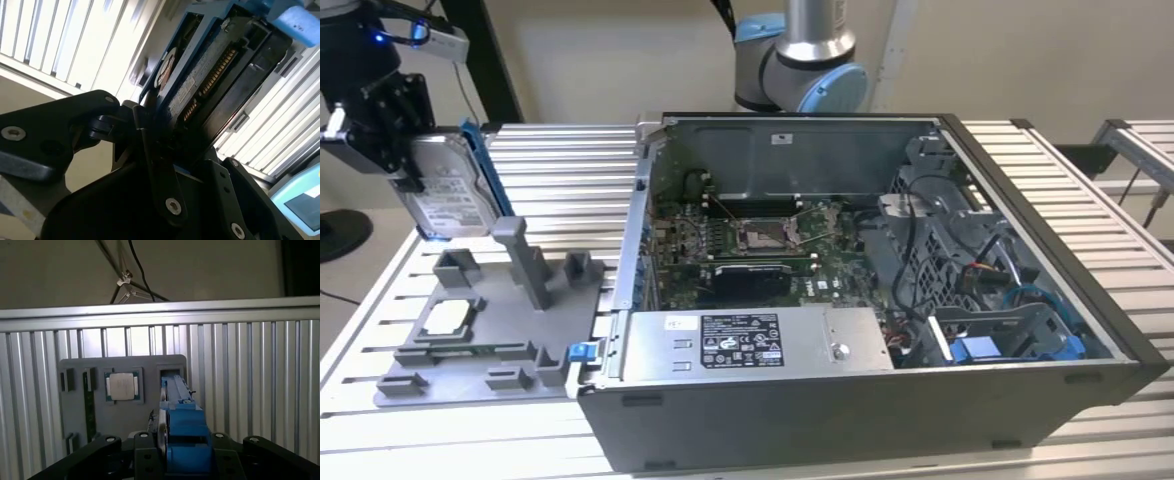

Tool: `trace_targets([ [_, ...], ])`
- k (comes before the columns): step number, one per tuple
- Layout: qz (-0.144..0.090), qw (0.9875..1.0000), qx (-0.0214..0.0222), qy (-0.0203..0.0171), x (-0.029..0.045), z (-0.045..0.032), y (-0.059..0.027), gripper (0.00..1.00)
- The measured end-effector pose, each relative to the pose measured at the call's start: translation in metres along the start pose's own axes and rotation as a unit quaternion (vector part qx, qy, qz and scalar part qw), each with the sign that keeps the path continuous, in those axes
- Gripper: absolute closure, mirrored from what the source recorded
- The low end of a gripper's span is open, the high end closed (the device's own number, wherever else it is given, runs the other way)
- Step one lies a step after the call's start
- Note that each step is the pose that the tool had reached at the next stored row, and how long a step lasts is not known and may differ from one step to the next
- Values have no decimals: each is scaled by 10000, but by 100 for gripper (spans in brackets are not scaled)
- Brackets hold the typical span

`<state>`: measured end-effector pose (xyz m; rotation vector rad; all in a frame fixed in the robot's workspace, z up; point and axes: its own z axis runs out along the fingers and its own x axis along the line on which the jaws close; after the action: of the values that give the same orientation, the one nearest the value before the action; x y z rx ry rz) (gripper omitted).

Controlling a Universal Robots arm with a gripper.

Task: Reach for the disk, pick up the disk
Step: 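Pick up the disk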

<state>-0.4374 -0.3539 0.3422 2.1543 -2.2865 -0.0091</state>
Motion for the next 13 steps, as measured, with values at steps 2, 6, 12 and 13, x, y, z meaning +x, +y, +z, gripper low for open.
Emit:
trace_targets([
  [2,0,10000,0,0,0,-36,0,100],
  [6,0,10000,0,0,0,-118,0,100],
  [12,0,10000,0,0,-1,-239,1,100],
  [13,0,10000,0,0,-1,-257,1,100],
])
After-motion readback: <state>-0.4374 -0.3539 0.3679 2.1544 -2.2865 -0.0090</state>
